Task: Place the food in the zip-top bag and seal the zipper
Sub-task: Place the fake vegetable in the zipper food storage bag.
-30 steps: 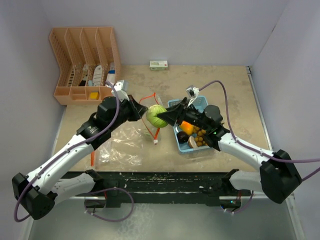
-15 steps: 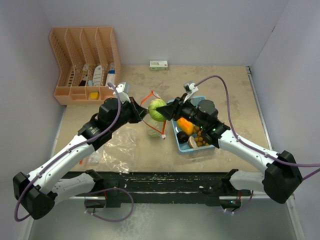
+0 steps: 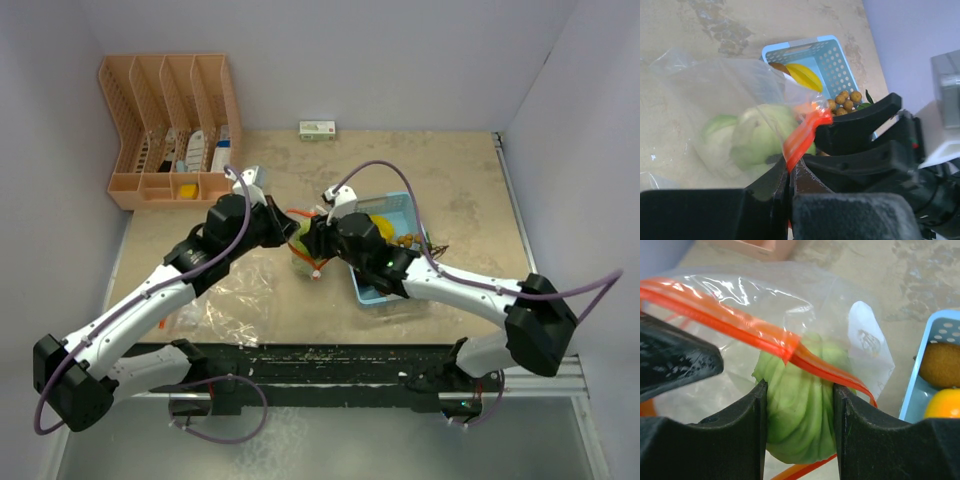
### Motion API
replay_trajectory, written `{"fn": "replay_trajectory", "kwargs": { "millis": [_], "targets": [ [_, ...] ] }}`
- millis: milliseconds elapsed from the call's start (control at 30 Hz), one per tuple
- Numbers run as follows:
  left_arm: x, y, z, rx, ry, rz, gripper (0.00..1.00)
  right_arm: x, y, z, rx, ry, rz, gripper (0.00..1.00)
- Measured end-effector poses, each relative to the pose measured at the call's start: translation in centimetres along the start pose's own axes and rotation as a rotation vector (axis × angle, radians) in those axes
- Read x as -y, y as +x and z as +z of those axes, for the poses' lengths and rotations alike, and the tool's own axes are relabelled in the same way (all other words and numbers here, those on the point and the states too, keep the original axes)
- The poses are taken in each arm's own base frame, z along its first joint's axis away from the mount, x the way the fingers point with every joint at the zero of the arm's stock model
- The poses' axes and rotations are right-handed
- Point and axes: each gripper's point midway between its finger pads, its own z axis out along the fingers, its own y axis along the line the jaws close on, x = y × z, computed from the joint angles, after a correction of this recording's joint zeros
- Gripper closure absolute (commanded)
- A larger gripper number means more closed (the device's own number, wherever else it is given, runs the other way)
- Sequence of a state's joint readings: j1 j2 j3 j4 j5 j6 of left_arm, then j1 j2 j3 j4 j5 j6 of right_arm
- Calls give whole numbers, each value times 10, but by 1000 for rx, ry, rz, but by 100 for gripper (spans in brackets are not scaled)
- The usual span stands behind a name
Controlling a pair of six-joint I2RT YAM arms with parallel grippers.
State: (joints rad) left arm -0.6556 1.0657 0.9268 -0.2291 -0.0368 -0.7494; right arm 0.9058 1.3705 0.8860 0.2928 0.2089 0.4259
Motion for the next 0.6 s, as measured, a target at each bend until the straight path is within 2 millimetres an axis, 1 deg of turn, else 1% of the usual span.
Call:
{"fn": "replay_trajectory", "kwargs": {
  "millis": [67,100,200,300,367,467,533,567,600],
  "targets": [
    [2,1,0,-4,8,0,100,2,10,7,-33,66,-31,81],
    [2,2,1,-9,9,-1,100,3,10,9,-39,92,-42,80],
    [2,3,4,-12,12,-6,100,2,0,14,-30,173,-67,77],
    [5,-2,6,5,22,-17,100,10,-10,11,-11,257,-68,69],
    [7,-2,6,2,33,-19,100,14,-19,10,12,287,-56,51],
    [10,-2,6,3,44,-20,100,12,-29,9,39,284,-48,27],
    [10,-4,6,12,45,-23,100,14,-32,9,45,291,-47,17],
    [10,-5,6,16,44,-25,100,17,-33,9,46,295,-46,14],
    [10,-6,7,19,43,-27,100,19,-33,10,44,298,-46,9]
  ]
}}
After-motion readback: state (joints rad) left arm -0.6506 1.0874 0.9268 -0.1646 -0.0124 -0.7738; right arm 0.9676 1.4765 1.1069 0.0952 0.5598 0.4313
